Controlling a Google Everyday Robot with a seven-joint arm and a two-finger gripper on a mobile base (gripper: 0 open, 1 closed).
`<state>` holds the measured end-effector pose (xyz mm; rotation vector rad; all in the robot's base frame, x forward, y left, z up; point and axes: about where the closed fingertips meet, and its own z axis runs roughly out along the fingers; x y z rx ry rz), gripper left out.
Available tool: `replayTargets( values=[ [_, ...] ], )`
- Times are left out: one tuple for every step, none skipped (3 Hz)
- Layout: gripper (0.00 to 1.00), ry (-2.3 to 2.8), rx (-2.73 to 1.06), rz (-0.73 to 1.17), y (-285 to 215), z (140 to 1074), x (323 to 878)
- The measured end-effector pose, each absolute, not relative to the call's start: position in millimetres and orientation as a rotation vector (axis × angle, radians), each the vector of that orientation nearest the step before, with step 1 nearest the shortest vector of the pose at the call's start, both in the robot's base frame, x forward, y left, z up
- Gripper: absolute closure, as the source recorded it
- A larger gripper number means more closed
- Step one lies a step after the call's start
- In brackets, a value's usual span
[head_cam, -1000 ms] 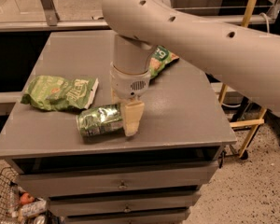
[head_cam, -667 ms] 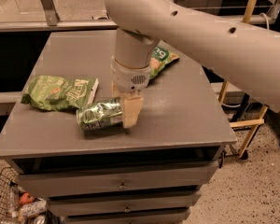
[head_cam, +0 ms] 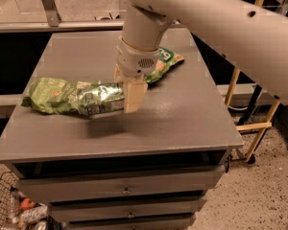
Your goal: Pick green can
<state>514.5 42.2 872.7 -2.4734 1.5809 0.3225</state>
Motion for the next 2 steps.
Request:
replayTargets(
  values=[
    [1.0,1.576,-2.403,0.314,36.2,899.3,530.6],
    [1.0,1.561,-2.355,0.313,33.9,920.5,544.3]
  ],
)
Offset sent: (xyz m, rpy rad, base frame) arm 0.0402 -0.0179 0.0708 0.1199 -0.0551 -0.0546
